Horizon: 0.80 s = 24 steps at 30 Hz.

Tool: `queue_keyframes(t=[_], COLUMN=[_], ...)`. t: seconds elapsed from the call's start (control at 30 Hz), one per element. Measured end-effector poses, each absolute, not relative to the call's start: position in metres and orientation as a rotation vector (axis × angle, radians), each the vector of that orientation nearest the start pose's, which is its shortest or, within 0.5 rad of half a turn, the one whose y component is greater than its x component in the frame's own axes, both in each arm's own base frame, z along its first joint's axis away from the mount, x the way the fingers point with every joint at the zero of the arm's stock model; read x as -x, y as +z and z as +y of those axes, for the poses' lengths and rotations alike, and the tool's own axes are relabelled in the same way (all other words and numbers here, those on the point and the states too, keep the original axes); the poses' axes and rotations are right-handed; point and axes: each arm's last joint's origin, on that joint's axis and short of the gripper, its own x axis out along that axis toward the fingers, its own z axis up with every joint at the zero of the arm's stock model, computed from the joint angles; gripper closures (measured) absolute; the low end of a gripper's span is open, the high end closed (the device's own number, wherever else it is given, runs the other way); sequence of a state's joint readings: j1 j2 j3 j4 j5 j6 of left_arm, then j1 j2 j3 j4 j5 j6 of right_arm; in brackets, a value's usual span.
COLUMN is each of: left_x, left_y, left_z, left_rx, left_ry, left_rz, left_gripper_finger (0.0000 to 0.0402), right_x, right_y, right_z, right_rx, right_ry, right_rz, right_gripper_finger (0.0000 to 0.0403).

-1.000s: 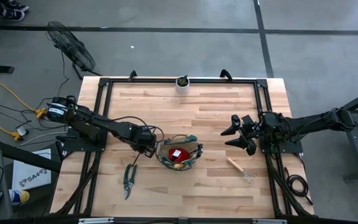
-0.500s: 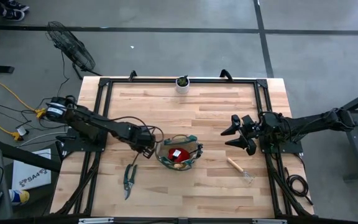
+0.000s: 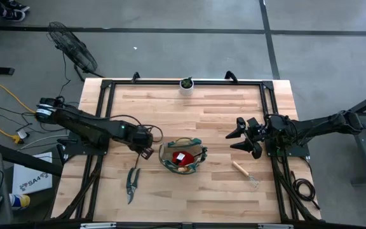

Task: Pick & Place Garden tools in Gardening bag
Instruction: Put the green shear scissors into the gardening bag

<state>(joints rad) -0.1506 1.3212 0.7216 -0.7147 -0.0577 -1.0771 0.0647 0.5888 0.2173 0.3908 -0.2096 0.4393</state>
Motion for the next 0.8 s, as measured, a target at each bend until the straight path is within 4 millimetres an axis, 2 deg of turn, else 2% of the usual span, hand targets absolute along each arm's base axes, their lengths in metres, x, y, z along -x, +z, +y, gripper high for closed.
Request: queue_keyframes(t=[0.47,0.7,0.8], left_x=[-0.188,-0.182,-0.18], left_y=[0.242,0.265,0.273], left_z=[-0.026,-0.026,-0.026], left_rx=[0.8,0.758,0.727], left_ry=[0.356,0.224,0.187], left_rz=[0.839,0.676,0.658], left_gripper_finger=[0.0401,0.0401,0.0401], right_x=[-0.146,-0.146,-0.146], right_y=[0.219,0.218,0.217], right_z=[0.015,0.015,0.015], right_rx=[-0.436,-0.436,-0.437], right_ry=[0.274,0.271,0.269], right_rz=[0.043,0.054,0.063], right_gripper_finger=[0.0176,0.0176,0.0176])
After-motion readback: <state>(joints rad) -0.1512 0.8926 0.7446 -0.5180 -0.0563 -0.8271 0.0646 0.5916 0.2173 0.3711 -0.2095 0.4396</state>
